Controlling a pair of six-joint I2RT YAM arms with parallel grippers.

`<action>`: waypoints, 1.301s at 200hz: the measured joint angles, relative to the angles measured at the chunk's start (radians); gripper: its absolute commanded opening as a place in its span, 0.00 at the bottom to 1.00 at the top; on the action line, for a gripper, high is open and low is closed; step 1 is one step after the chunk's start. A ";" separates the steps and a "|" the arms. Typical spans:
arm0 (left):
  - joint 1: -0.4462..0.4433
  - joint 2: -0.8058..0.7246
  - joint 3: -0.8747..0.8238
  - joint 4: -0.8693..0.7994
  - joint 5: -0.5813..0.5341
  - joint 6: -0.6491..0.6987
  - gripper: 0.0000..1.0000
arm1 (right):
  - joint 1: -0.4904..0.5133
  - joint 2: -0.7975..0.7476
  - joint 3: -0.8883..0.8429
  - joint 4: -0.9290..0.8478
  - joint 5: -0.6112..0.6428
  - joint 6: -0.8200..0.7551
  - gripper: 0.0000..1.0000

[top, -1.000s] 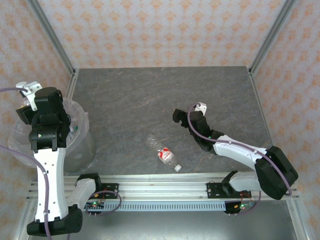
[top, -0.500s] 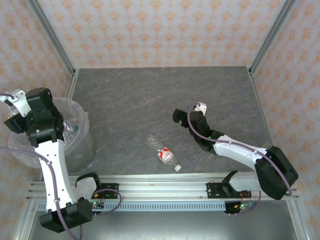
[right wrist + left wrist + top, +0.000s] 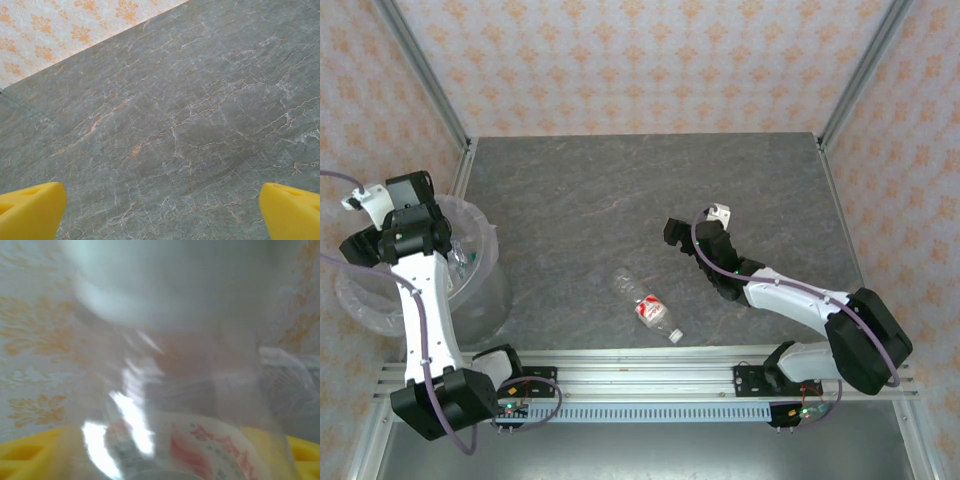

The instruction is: Put the plastic bottles in the bin

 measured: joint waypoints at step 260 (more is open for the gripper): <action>-1.193 0.221 0.238 -0.099 0.246 -0.552 1.00 | -0.002 -0.251 -0.101 -0.220 0.087 -0.006 0.99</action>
